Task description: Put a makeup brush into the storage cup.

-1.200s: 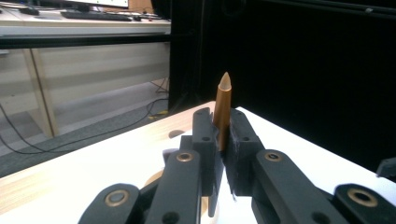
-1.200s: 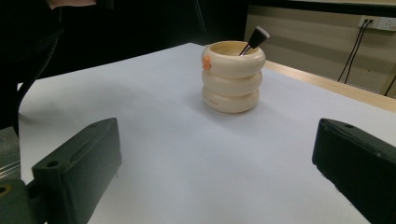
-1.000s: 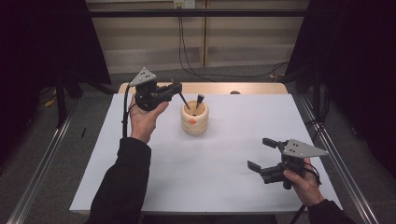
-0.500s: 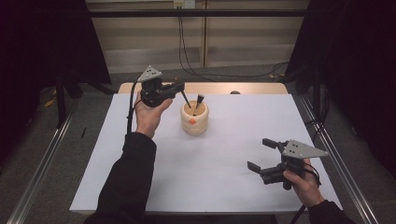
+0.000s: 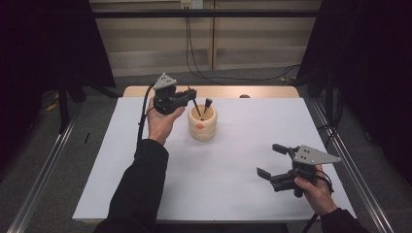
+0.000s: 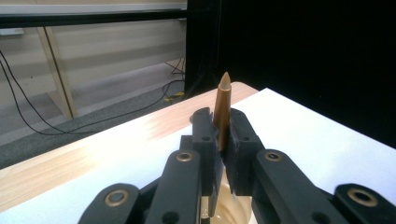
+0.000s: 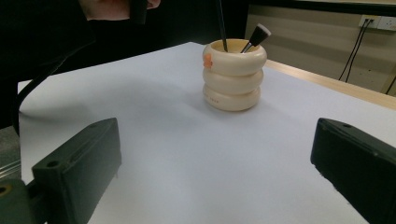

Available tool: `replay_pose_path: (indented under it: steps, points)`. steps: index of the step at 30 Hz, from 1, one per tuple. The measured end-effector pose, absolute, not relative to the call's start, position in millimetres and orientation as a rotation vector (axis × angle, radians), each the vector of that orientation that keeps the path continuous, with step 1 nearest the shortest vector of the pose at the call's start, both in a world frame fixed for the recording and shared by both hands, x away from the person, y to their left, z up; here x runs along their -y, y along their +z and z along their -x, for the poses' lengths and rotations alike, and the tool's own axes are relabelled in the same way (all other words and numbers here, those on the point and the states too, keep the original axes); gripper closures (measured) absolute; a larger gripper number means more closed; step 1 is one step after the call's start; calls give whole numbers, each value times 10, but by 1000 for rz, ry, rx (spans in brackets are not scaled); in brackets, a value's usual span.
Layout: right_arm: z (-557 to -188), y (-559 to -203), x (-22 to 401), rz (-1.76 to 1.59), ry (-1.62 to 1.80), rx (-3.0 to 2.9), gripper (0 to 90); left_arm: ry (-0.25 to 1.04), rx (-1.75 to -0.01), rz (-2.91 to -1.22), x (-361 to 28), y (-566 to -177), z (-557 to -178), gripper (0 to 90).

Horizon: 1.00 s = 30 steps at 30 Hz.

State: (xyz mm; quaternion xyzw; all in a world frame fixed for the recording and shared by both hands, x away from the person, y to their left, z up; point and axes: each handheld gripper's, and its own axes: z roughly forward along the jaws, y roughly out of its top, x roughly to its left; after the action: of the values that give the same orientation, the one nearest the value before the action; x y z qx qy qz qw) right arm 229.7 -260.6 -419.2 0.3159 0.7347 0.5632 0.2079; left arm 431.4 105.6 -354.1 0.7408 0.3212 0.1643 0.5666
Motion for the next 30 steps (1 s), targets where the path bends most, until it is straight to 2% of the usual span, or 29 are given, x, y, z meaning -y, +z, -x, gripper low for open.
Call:
replay_pose_path:
  steps: [30]
  points:
    - [-2304,-4199,2611,-872,1565,-2046,25,348,-787,-1766,-1004,-3883,-4363,839]
